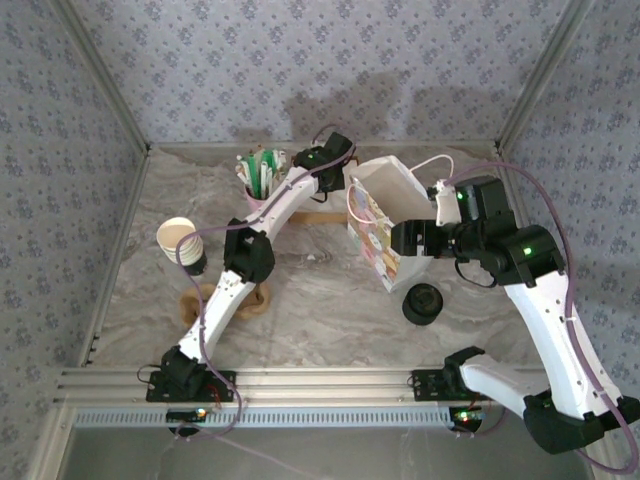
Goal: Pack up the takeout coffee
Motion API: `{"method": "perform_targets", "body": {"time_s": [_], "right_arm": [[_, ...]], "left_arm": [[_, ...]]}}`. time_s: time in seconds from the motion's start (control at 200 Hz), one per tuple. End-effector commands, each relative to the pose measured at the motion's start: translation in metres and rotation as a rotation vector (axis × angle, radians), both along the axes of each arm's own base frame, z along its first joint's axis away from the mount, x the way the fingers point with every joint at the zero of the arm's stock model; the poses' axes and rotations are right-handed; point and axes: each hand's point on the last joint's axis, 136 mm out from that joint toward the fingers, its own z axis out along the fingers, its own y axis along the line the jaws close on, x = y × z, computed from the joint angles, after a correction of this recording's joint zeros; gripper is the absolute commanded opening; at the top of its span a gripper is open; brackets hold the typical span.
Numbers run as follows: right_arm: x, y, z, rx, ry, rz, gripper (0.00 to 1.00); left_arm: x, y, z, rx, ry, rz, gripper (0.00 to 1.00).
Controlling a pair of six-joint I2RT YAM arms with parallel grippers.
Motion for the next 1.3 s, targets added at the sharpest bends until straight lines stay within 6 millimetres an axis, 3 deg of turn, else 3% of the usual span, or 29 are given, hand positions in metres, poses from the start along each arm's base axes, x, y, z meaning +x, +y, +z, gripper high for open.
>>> {"method": "perform_targets", "body": {"time_s": [0.0,0.315,0.51,0.72,0.969,1.294], "right_arm": [[-0.003,-0.001,0.002,0.004,-0.015,0.016,0.85],[-0.004,-0.001,0.001,0.002,-0.014,0.019,0.85],[-0.004,-0.001,0.000,0.004,-0.012,0.017,0.85],[-0.003,-0.001,-0.001,0.004,-0.010,0.017,0.85],[-0.004,0.000,-0.003,0.003,-0.005,0.019,0.85],[-0.003,0.000,-0.006,0.005,0.000,0.019,0.85]], "left_arm": [[0.001,0.005,0.058,-0.035,-0.079,0.001,0.05],[0.000,0.006,0.084,-0.059,-0.119,-0.005,0.04],[0.000,0.008,0.086,-0.052,-0.120,-0.004,0.04],[-0.002,0.007,0.067,-0.039,-0.082,-0.005,0.05],[-0.001,0.005,0.039,-0.037,-0.032,-0.003,0.32],[0.003,0.000,0.001,-0.045,0.016,-0.003,0.45]]}}
